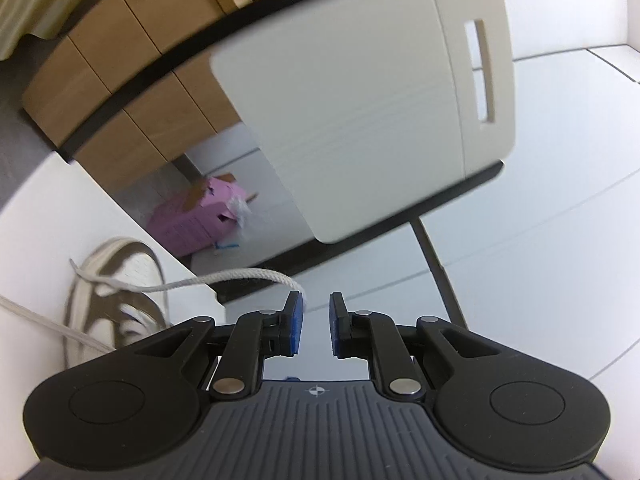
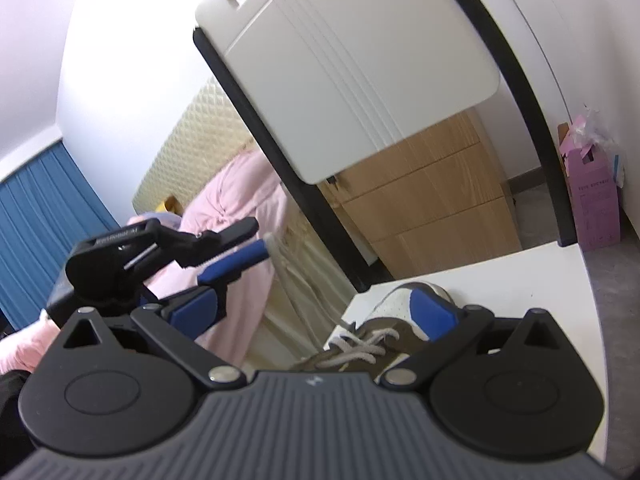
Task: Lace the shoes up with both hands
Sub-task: 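Release the lace from the left gripper and move both grippers away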
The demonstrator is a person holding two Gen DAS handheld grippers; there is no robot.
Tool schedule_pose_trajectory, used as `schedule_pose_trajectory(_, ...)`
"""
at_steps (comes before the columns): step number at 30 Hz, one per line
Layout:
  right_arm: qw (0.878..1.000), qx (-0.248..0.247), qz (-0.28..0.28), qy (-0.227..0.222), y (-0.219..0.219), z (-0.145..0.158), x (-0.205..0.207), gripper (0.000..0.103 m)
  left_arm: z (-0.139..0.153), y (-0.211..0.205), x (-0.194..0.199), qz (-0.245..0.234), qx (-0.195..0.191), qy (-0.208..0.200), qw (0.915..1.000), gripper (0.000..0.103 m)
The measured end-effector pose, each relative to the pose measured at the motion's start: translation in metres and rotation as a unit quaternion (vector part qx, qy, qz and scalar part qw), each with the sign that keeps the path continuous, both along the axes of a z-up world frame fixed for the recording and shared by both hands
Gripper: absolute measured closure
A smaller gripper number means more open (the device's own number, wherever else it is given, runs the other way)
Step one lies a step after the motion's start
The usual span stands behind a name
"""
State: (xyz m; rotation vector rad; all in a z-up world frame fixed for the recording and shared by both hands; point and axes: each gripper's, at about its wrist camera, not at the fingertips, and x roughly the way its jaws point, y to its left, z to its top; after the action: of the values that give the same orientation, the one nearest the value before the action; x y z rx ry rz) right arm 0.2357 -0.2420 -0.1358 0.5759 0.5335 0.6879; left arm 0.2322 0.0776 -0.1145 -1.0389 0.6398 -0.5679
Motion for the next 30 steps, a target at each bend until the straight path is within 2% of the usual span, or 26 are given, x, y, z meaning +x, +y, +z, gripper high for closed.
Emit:
schedule_pose_trajectory(3, 1.000, -0.010, -0.006, -0.010, 0.000, 0.003, 0.000, 0.000, 0.006, -0.008, -0.002, -0.016, 0.016, -0.001, 0.9997, 0.088)
schedule_pose_trajectory(6, 0.999, -0.047, -0.013, -0.017, 0.008, 0.004, 0.006, 0.000, 0.010, -0.014, 0.004, -0.026, 0.046, 0.012, 0.9985, 0.088)
schedule_pose_trajectory(9, 0.996, -0.074, -0.043, 0.003, 0.007, 0.000, 0.012, 0.000, 0.025, -0.018, 0.009, -0.045, 0.118, 0.003, 0.9920, 0.083)
schedule_pose_trajectory(10, 0.996, -0.068, -0.051, 0.010, 0.003, -0.001, 0.013, 0.000, 0.030, -0.019, 0.011, -0.052, 0.148, -0.003, 0.9876, 0.081)
schedule_pose_trajectory(12, 0.996, -0.054, -0.067, 0.024, -0.006, -0.003, 0.016, 0.000, 0.040, -0.024, 0.014, -0.064, 0.232, -0.016, 0.9704, 0.064)
schedule_pose_trajectory(14, 0.995, -0.064, -0.066, 0.032, -0.007, -0.004, 0.023, 0.000, 0.048, -0.030, 0.010, -0.071, 0.324, -0.043, 0.9424, 0.056)
schedule_pose_trajectory(15, 0.995, -0.069, -0.064, 0.036, -0.008, -0.005, 0.026, 0.000, 0.048, -0.029, 0.007, -0.070, 0.351, -0.055, 0.9320, 0.054)
schedule_pose_trajectory(16, 0.995, -0.076, -0.058, 0.037, -0.008, -0.005, 0.032, 0.000, 0.048, -0.025, 0.005, -0.061, 0.364, -0.056, 0.9276, 0.054)
schedule_pose_trajectory(17, 0.995, -0.083, -0.050, 0.037, -0.008, -0.005, 0.037, 0.000, 0.046, -0.019, 0.007, -0.050, 0.365, -0.045, 0.9287, 0.053)
schedule_pose_trajectory(19, 0.994, -0.097, -0.042, 0.041, -0.008, -0.007, 0.051, 0.000, 0.041, -0.001, 0.010, -0.026, 0.340, -0.017, 0.9400, 0.052)
schedule_pose_trajectory(21, 0.993, -0.108, -0.029, 0.046, -0.003, -0.008, 0.067, 0.000, 0.033, 0.020, 0.014, -0.004, 0.291, -0.001, 0.9568, 0.049)
schedule_pose_trajectory(23, 0.991, -0.126, -0.008, 0.041, 0.008, -0.006, 0.082, 0.000, 0.020, 0.040, 0.020, 0.015, 0.250, 0.022, 0.9679, 0.048)
schedule_pose_trajectory(25, 0.987, -0.153, 0.025, 0.034, 0.026, -0.005, 0.097, 0.000, 0.010, 0.055, 0.027, 0.030, 0.237, 0.052, 0.9696, 0.048)
schedule_pose_trajectory(27, 0.982, -0.177, 0.060, 0.024, 0.045, -0.003, 0.110, 0.000, 0.007, 0.068, 0.030, 0.053, 0.238, 0.070, 0.9673, 0.045)
schedule_pose_trajectory(30, 0.971, -0.208, 0.121, 0.007, 0.078, 0.002, 0.132, 0.000, 0.006, 0.083, 0.038, 0.084, 0.257, 0.095, 0.9581, 0.041)
